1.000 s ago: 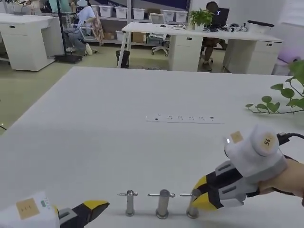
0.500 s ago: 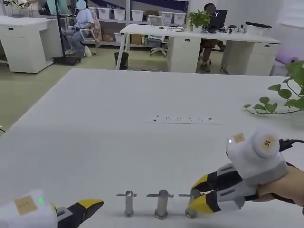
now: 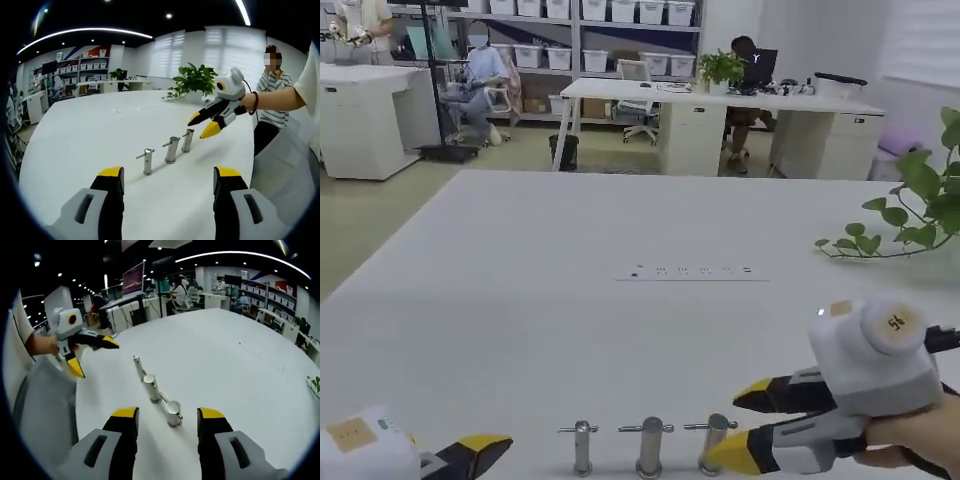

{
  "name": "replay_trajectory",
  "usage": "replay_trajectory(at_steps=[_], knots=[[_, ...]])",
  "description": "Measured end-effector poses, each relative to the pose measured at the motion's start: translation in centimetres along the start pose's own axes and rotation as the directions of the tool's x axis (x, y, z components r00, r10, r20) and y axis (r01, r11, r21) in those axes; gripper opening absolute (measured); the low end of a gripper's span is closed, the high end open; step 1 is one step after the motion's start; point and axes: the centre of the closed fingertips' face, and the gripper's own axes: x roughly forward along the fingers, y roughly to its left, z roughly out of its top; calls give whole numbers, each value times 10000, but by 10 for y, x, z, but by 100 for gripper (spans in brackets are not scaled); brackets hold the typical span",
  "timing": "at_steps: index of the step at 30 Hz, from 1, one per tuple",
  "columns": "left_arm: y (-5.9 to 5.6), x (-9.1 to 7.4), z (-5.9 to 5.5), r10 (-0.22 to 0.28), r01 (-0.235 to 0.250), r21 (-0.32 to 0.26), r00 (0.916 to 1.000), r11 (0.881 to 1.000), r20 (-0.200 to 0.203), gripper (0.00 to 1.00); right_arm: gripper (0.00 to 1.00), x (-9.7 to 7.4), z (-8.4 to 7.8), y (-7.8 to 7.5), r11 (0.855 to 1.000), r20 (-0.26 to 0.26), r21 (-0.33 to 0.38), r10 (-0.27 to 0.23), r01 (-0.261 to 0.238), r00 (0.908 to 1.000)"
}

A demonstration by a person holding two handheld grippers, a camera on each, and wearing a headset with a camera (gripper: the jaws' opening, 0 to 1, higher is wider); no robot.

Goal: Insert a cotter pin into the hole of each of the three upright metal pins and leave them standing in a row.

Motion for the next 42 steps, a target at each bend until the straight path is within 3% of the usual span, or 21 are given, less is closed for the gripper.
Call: replay_trajectory(at_steps=[5, 16, 22, 26, 34, 38, 42], knots=[[5, -4, -3, 245, -246, -20, 9993, 9997, -289, 71, 54, -11, 1, 4, 9975, 303, 482, -532, 517, 9981], [9, -16, 0, 706, -713, -435, 9974, 9965, -169, 73, 63, -30, -1, 19, 9854, 946, 1381, -1132, 996, 9891], [9, -22, 4, 948, -950, -402, 9955, 9947, -81, 74, 70, -37, -7, 30, 9828, 1066, 1495, -1247, 1080, 9865], [7, -25, 5, 1109, -1110, -66, 9937, 9938, -167, 75, 73, -40, -12, 35, 9789, 1153, 1718, -1318, 1109, 9845], [-2, -24, 2, 1049, -1055, -174, 9939, 9943, -326, 81, 81, -44, -18, 40, 9718, 1315, 2039, -1467, 1181, 9804], [0, -25, -3, 1172, -1188, -283, 9917, 9925, -527, 85, 86, -42, -25, 41, 9667, 1273, 2257, -1522, 1208, 9801], [2, -27, 0, 1243, -1256, -244, 9911, 9918, -475, 89, 88, -41, -29, 45, 9649, 1285, 2339, -1527, 1197, 9799]])
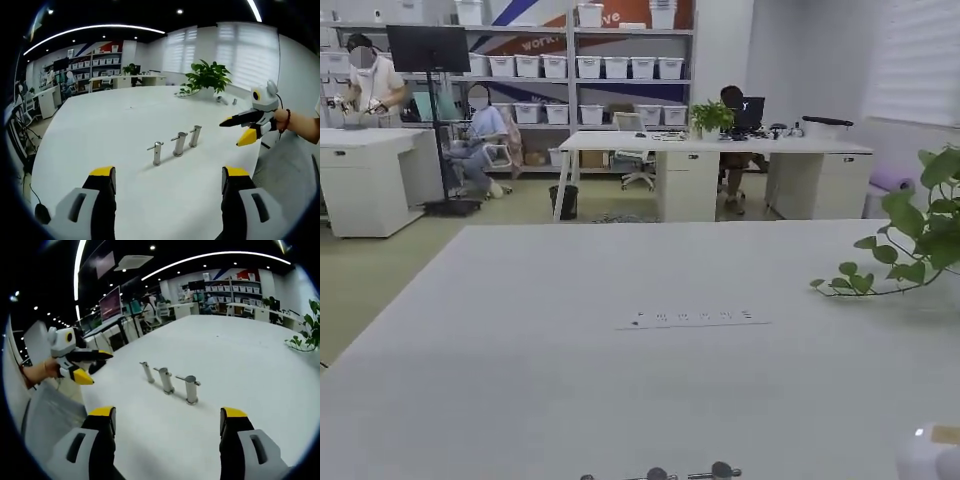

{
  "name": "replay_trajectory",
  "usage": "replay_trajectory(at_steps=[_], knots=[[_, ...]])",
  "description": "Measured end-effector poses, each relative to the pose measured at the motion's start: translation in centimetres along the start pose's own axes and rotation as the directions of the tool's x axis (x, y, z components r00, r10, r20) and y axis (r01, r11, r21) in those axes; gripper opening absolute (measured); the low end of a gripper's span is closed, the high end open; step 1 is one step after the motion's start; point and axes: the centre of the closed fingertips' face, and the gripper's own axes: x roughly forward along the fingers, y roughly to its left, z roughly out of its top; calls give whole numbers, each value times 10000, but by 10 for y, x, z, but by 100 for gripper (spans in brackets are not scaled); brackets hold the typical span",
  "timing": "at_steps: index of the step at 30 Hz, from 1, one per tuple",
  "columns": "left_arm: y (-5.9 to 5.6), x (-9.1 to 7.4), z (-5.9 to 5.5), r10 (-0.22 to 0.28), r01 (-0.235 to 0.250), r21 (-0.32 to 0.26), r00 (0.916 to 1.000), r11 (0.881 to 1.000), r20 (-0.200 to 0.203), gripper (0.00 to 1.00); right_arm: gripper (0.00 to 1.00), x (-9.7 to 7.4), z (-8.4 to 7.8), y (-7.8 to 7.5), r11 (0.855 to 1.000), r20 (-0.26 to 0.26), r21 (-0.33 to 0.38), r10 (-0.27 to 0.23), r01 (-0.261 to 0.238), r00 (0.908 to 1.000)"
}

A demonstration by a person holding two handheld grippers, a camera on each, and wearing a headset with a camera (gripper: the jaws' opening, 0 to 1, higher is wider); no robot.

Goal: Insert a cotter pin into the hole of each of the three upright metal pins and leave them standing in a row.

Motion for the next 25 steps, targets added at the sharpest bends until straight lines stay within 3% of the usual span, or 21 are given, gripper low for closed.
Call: replay_trajectory(at_steps=[5, 15, 25], knots=[[4, -2, 6, 124, -124, -7, 9996, 9999, 251, 92, 90, 1, -3, 2, 9998, -116, -215, 6, -8, 9999], [-2, -1, 11, -109, 108, 20, 9989, 9999, 459, 99, 100, 0, 3, 1, 9995, 162, -248, -170, 174, 9997], [2, -5, 6, 137, -136, -40, 9996, 9999, 259, 99, 100, 0, 2, 3, 9999, 324, -71, -105, 107, 9994]])
